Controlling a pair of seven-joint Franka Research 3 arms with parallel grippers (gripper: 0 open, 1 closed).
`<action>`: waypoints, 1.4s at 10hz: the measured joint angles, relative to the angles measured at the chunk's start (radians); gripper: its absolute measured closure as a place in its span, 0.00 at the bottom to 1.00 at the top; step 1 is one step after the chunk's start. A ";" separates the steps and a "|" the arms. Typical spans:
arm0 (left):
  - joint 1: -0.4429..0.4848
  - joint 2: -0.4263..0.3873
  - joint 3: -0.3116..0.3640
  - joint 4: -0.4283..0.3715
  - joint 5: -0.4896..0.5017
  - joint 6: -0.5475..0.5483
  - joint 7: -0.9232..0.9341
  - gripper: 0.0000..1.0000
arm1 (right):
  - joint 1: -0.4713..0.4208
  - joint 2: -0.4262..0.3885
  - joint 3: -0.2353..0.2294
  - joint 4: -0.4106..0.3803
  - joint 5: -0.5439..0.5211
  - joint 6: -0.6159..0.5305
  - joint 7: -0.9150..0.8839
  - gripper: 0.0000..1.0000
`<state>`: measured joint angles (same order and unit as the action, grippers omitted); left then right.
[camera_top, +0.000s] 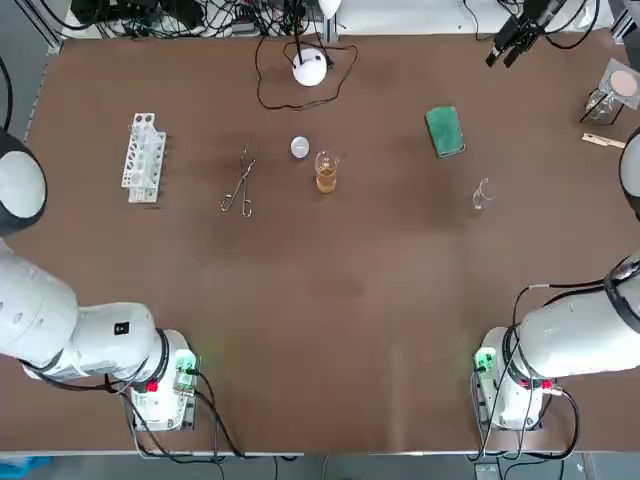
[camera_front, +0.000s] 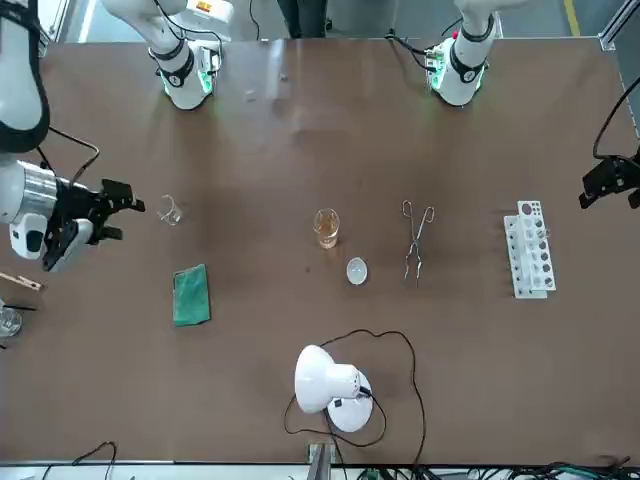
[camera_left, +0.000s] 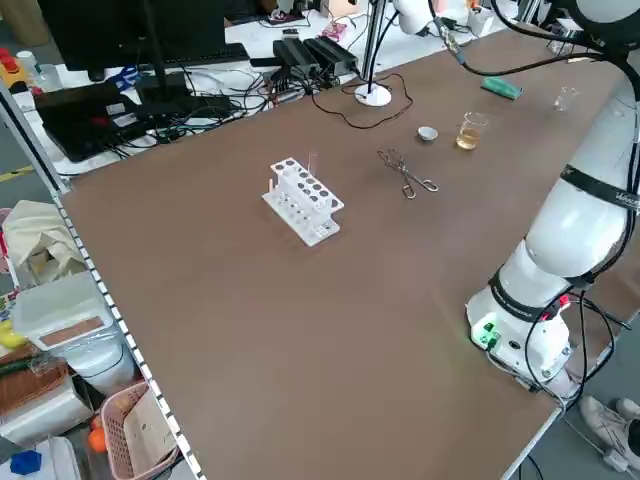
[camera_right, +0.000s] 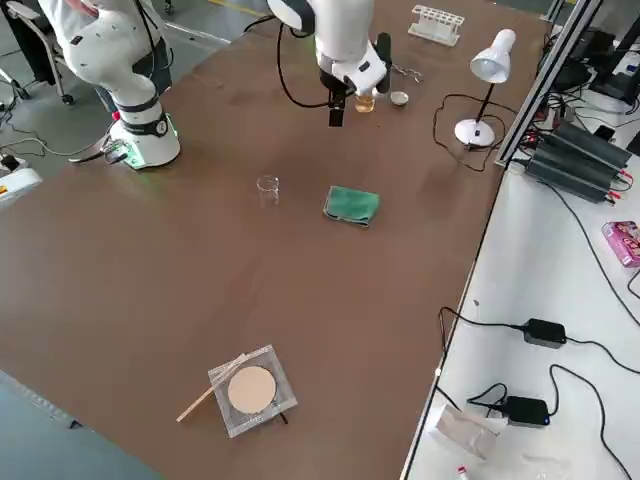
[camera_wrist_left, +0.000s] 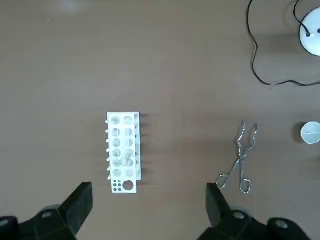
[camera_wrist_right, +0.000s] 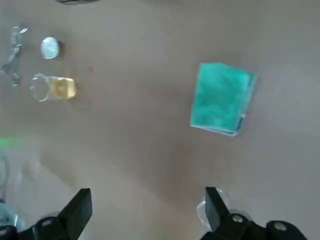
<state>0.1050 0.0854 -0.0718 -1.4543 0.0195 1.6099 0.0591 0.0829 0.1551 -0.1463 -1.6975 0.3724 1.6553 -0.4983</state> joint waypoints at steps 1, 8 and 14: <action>0.000 0.000 0.000 0.000 0.000 0.000 0.000 0.00 | 0.027 -0.001 0.000 0.027 -0.039 -0.002 0.101 0.00; 0.000 0.000 0.000 0.000 0.000 0.000 0.000 0.00 | 0.035 -0.004 -0.020 0.231 -0.175 -0.130 0.312 0.00; 0.000 0.000 0.000 0.000 0.000 0.000 0.000 0.00 | -0.031 -0.005 -0.014 0.342 -0.215 -0.216 0.433 0.00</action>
<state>0.1050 0.0855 -0.0718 -1.4543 0.0195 1.6103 0.0591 0.0523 0.1504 -0.1601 -1.3551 0.1570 1.4394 -0.0652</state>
